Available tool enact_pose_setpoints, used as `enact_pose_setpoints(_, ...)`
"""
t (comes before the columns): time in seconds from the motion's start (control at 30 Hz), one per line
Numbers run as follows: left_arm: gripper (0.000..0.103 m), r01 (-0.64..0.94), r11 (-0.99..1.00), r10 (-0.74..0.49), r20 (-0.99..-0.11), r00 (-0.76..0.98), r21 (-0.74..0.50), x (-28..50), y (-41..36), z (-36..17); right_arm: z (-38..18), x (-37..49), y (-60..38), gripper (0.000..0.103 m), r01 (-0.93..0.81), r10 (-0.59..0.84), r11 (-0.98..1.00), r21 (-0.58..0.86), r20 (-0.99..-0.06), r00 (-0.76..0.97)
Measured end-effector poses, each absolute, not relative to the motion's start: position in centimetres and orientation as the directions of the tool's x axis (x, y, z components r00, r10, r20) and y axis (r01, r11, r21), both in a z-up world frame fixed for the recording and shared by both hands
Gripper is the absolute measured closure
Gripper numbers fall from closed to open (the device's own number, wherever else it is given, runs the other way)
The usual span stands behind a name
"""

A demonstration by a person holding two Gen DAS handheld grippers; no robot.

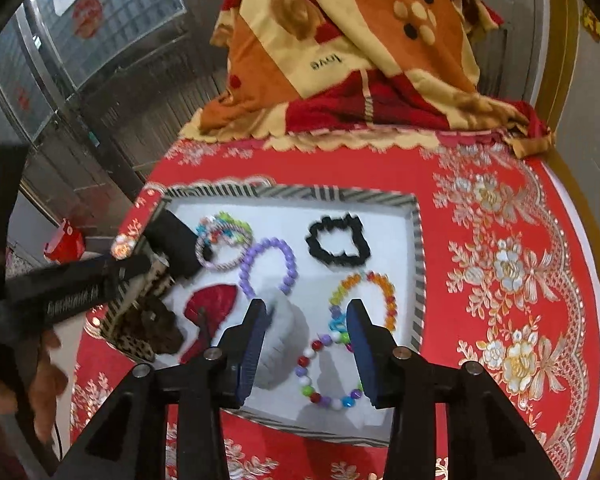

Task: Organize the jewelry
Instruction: 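Carry both bracelets into the tray and open both tools, then withdraw both tools from the tray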

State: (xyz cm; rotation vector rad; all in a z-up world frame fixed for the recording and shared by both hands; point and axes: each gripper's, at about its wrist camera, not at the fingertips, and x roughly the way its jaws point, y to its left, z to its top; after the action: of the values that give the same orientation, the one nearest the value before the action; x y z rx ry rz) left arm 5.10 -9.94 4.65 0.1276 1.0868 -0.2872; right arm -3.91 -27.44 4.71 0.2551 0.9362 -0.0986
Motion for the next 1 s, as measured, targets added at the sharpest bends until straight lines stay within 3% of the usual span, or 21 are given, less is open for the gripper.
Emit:
enact_pose_setpoints(0.37, 0.054, 0.238, 0.971, -0.132, -0.859, 0.495, -0.013, 0.1, -7.9, 7.1, 6.2, -6.0, -25.4, 0.062, 0.171, 0.027, 0.971, 0.167, -0.786, 0.617)
enact_pose_setpoints(0.5, 0.054, 0.228, 0.974, -0.127, -0.853, 0.507, -0.009, -1.6, -7.6, 7.7, 6.2, -7.1, -25.1, 0.047, 0.165, 0.026, 0.973, 0.161, -0.788, 0.615)
enact_pose_setpoints(1.0, 0.054, 0.212, 0.977, -0.120, -0.833, 0.540, -0.004, -5.6, -7.4, 9.3, 8.4, -10.5, -24.0, 0.045, 0.135, 0.018, 0.982, 0.136, -0.765, 0.644)
